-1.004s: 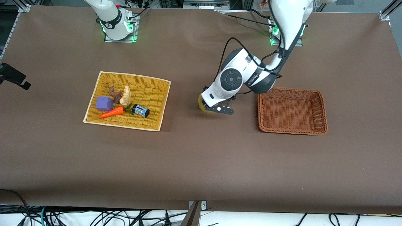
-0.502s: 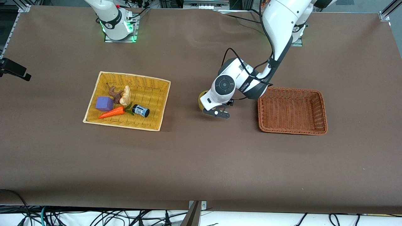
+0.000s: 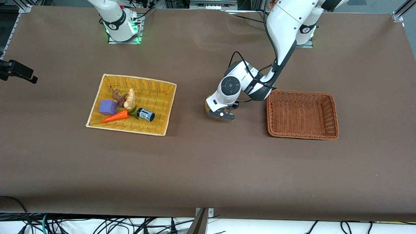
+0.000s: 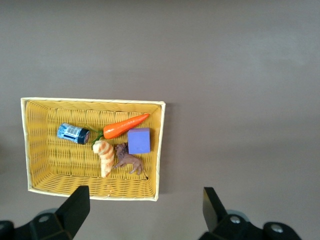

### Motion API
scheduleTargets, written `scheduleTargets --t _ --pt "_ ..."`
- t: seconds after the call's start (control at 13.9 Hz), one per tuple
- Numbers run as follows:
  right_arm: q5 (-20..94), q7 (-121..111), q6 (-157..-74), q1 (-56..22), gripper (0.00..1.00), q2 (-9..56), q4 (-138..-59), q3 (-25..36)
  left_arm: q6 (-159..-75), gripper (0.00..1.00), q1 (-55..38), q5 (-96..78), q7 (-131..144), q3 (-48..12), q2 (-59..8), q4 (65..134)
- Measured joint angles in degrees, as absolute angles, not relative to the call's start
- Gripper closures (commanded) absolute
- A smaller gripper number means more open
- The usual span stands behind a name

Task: Transfer tape with both arms
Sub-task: 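Close the left gripper on the tape roll and lift it, then carry the tape roll over the brown wicker basket with the left gripper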

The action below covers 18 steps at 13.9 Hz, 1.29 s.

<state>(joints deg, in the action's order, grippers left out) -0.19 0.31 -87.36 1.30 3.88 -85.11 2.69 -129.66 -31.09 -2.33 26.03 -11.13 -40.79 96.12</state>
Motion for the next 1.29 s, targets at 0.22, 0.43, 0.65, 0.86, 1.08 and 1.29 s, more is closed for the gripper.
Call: scheduleTargets --t 0.22,0.43,0.65,0.86,1.08,1.29 --pt "-0.19 0.31 -87.35 1.41 0.00 4.18 -85.12 2.46 -129.72 1.00 -31.09 -2.32 26.03 -11.02 -40.77 96.04" --pt "-0.19 0.31 -87.36 1.46 0.00 4.54 -85.12 2.55 -129.76 1.00 -31.09 -2.28 25.96 -10.93 -40.73 95.92" --pt "-0.19 0.31 -87.35 1.51 0.00 4.70 -85.13 2.57 -128.44 1.00 -30.83 -2.28 25.98 -10.53 -39.26 95.18" --pt "-0.19 0.31 -87.35 1.52 0.00 4.72 -85.13 2.59 -121.85 1.00 -29.04 -2.28 25.99 -9.85 -33.56 94.10" --pt "-0.19 0.31 -87.35 1.52 0.00 4.72 -85.12 2.59 -113.71 1.00 -24.87 -2.28 23.75 -9.65 -27.41 93.19" --pt "-0.19 0.31 -87.35 1.50 0.00 4.72 -85.13 2.57 -108.33 1.00 -19.12 -2.25 17.17 -9.44 -23.55 92.87"
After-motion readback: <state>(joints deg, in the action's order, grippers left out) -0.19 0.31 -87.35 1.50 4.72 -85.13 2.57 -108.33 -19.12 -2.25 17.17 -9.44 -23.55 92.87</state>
